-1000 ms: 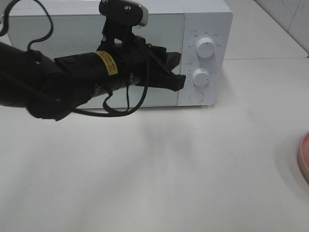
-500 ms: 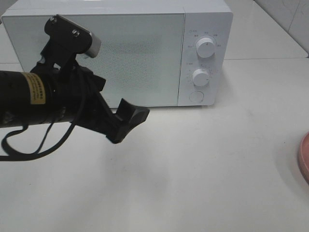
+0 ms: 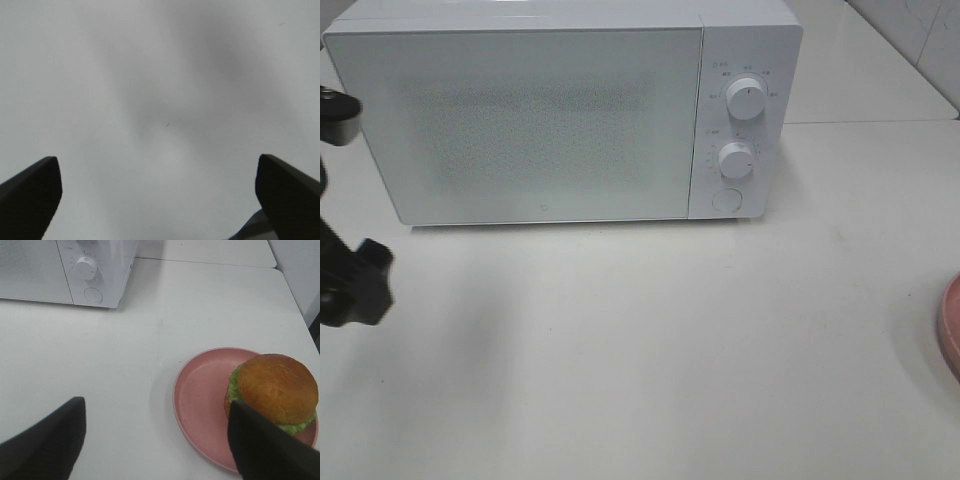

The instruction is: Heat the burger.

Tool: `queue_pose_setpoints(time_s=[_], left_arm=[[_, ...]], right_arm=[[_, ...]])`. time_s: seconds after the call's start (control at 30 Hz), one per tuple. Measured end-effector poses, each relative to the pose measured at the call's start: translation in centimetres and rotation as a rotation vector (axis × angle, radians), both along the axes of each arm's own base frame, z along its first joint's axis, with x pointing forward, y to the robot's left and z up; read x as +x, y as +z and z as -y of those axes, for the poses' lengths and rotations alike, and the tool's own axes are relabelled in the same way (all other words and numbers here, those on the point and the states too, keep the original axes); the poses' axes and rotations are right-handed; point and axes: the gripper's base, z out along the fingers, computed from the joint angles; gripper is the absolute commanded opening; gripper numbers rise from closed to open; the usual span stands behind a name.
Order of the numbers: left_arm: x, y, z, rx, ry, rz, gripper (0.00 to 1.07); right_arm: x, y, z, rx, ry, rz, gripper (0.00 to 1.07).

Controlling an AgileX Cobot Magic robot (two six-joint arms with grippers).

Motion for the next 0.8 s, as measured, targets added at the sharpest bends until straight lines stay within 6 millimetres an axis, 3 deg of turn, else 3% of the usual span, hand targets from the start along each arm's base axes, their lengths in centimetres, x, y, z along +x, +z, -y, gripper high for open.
queue_pose_setpoints(time_s=[0.1, 0.17, 0.3, 0.37, 0.5, 0.57, 0.6, 0.67, 0.7, 0.73, 0.8], left_arm=[[0.0, 0.4, -1.8, 0.035, 0.086, -0.050, 0.98], [-0.4, 1.0, -4.6, 0.079, 0.207, -0.101, 0.98], [-0.9, 2.0, -6.8, 0.079, 0.315, -0.086, 0.98], [-2.0, 3.5, -8.0, 0.044, 0.380, -0.017, 0.98], [-3.5, 5.2, -8.6, 0.010, 0.401, 0.069, 0.98], [-5.4, 6.1, -8.9, -0.016, 0.404, 0.137, 0.98], [-5.4, 6.1, -8.9, -0.016, 0.404, 0.137, 0.98], [-7.5, 6.3, -9.3, -0.034, 0.405, 0.192, 0.98], [-7.5, 6.3, -9.3, -0.034, 0.405, 0.192, 0.98], [-9.0, 6.0, -9.6, -0.047, 0.403, 0.227, 0.98], [-9.7, 6.0, -9.7, -0.054, 0.399, 0.250, 0.98]], right_arm=[[0.0, 0.0, 0.0, 0.000, 0.000, 0.000, 0.75], [0.0, 0.0, 0.0, 0.000, 0.000, 0.000, 0.75], [0.0, 0.0, 0.0, 0.000, 0.000, 0.000, 0.75], [0.0, 0.0, 0.0, 0.000, 0.000, 0.000, 0.75], [0.0, 0.0, 0.0, 0.000, 0.000, 0.000, 0.75], [0.0, 0.0, 0.0, 0.000, 0.000, 0.000, 0.75], [0.0, 0.0, 0.0, 0.000, 0.000, 0.000, 0.75], [0.0, 0.0, 0.0, 0.000, 0.000, 0.000, 0.75], [0.0, 0.0, 0.0, 0.000, 0.000, 0.000, 0.75], [0.0, 0.0, 0.0, 0.000, 0.000, 0.000, 0.75], [0.0, 0.0, 0.0, 0.000, 0.000, 0.000, 0.75]])
